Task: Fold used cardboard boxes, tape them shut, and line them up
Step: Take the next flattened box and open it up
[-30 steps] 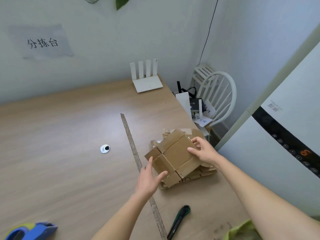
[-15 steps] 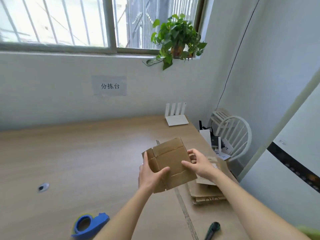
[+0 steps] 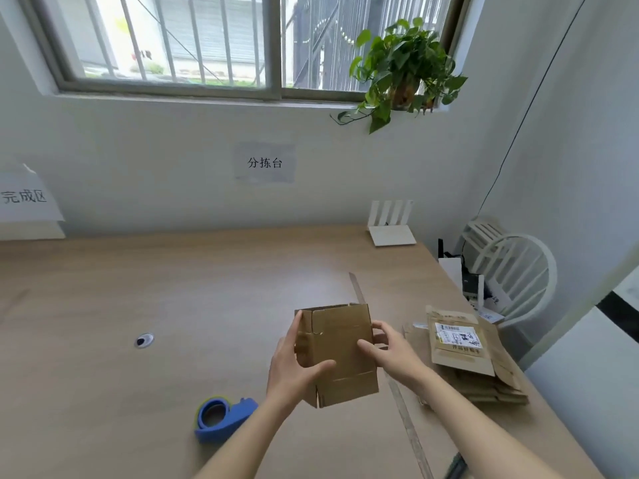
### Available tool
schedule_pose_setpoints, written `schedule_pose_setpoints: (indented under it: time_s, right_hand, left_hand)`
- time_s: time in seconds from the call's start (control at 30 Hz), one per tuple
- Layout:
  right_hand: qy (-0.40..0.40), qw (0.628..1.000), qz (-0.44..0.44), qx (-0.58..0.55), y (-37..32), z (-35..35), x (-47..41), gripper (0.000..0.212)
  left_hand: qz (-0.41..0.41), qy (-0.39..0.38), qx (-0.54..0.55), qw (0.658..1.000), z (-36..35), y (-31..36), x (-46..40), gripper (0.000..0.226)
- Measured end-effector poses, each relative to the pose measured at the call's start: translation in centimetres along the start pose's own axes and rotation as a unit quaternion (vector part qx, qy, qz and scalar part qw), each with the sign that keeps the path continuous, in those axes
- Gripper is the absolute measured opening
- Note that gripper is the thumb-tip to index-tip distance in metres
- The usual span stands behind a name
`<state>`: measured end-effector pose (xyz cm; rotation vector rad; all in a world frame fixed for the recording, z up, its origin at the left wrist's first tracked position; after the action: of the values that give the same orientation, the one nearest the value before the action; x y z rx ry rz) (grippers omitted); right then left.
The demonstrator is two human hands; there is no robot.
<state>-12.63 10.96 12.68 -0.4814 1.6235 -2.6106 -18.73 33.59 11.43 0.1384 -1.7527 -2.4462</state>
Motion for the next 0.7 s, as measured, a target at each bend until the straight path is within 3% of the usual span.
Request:
schedule_pose_setpoints:
  time_s: [0.17, 0.33, 0.6, 0.7]
  right_hand:
    - [-0.007, 0.999, -0.024, -0.038, 6.5, -2.9, -0.1, 0.042]
    - [0.007, 0.997, -0.05, -0.064, 13.2, -5.3, -0.2, 0.041]
    - [0.046, 0.996, -0.034, -0.072, 17.6, -7.4, 0.7, 0.055]
    - [0.021, 0.998, -0.021, -0.053, 18.3, -8.1, 1.3, 0.067]
  left_hand:
    - [0.014, -0.013, -0.004, 1.0, -2.0, -5.7, 0.8, 0.098]
    - [0.026, -0.036, -0.065, 0.997, -3.7, -11.0, 1.9, 0.099]
    - [0.011, -0.047, -0.11, 0.993, -6.3, -15.6, 3.1, 0.102]
    - [0.01, -0.055, -0.112, 0.992, -6.6, -16.8, 3.7, 0.097]
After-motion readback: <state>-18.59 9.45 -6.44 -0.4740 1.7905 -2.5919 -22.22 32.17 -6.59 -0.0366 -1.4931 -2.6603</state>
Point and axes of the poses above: each hand's wrist, its own x-axis away from the middle knuckle, its own z-axis out of the back of the hand, y = z × x, the point moved 2 cm from there along -x, towards the middle knuckle, and after that the axes turned 3 degrees about -z, right-handed, at the moved point
